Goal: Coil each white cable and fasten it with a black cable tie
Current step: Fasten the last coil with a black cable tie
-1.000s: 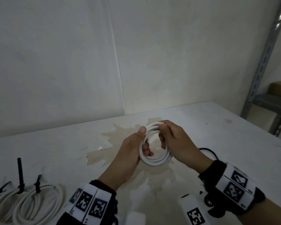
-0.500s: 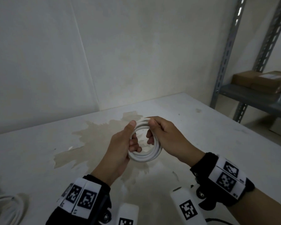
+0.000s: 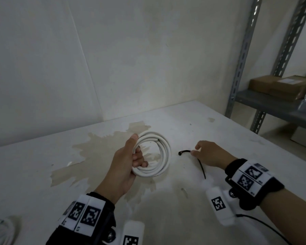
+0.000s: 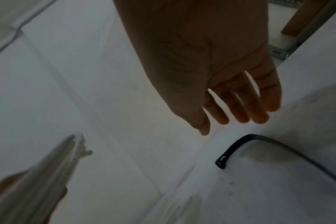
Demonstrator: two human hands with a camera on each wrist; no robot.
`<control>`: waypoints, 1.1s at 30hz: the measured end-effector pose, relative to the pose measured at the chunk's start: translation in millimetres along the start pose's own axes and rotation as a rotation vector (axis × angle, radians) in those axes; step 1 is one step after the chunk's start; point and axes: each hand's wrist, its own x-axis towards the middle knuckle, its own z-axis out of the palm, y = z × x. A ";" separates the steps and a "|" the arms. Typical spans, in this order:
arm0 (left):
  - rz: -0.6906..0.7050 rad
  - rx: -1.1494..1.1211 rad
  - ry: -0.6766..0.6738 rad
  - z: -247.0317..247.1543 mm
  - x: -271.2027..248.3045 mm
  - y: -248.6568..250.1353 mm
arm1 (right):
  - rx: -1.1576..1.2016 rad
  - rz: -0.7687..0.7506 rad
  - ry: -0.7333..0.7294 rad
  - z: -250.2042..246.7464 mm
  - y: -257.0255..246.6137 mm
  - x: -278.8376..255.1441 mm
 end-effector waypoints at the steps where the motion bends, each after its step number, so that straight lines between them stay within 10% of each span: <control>1: -0.004 -0.003 -0.001 0.0 0.1 -0.4 | -0.062 0.018 -0.030 1.9 0.7 3.4; 10: 0.040 -0.016 -0.001 -18.9 -1.6 11.9 | -0.011 -0.011 0.019 6.2 -19.7 15.7; 23: 0.241 0.056 0.204 -69.5 -16.8 46.5 | 0.691 -0.565 0.103 10.0 -151.0 -53.0; 33: 0.463 0.233 0.368 -108.1 -32.4 57.5 | 0.707 -0.461 -0.109 44.7 -207.0 -70.4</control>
